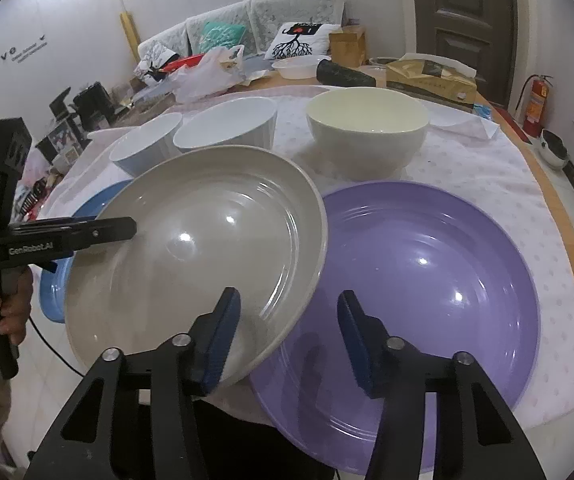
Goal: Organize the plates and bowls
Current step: 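Grasp the rim of the large beige plate with both grippers and lift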
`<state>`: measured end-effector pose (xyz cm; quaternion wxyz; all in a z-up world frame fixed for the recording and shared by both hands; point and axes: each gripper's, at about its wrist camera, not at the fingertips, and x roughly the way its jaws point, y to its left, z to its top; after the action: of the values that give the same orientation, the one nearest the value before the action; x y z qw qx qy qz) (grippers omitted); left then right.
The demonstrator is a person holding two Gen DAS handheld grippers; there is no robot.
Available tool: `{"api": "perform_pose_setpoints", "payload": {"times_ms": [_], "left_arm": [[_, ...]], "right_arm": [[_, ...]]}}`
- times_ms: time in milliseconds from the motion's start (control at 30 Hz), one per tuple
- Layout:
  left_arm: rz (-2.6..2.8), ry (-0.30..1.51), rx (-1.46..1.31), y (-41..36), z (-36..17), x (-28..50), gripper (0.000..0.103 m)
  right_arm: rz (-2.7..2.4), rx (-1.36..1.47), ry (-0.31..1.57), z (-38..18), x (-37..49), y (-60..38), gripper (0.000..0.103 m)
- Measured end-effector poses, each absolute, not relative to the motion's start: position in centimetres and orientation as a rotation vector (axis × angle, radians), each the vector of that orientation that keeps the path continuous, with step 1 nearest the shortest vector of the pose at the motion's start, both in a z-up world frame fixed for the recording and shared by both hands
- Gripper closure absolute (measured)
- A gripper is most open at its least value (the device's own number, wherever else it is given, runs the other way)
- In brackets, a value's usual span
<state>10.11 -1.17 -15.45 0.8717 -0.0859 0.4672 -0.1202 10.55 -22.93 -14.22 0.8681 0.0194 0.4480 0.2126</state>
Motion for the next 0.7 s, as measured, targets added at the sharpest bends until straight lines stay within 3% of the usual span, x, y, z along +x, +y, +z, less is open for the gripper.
{"api": "perform_pose_setpoints", "payload": {"times_ms": [200, 700], "left_arm": [[-0.257, 0.971, -0.165, -1.6, -15.2, 10.4, 0.084], [-0.309, 0.962, -0.122, -4.1, -13.9, 10.7, 0.085]], "right_arm": [[0.468, 0.039, 0.937, -14.0, 10.8, -22.4, 0.076], [0.414, 0.075, 0.913, -12.8, 10.4, -24.8, 0.074]]}}
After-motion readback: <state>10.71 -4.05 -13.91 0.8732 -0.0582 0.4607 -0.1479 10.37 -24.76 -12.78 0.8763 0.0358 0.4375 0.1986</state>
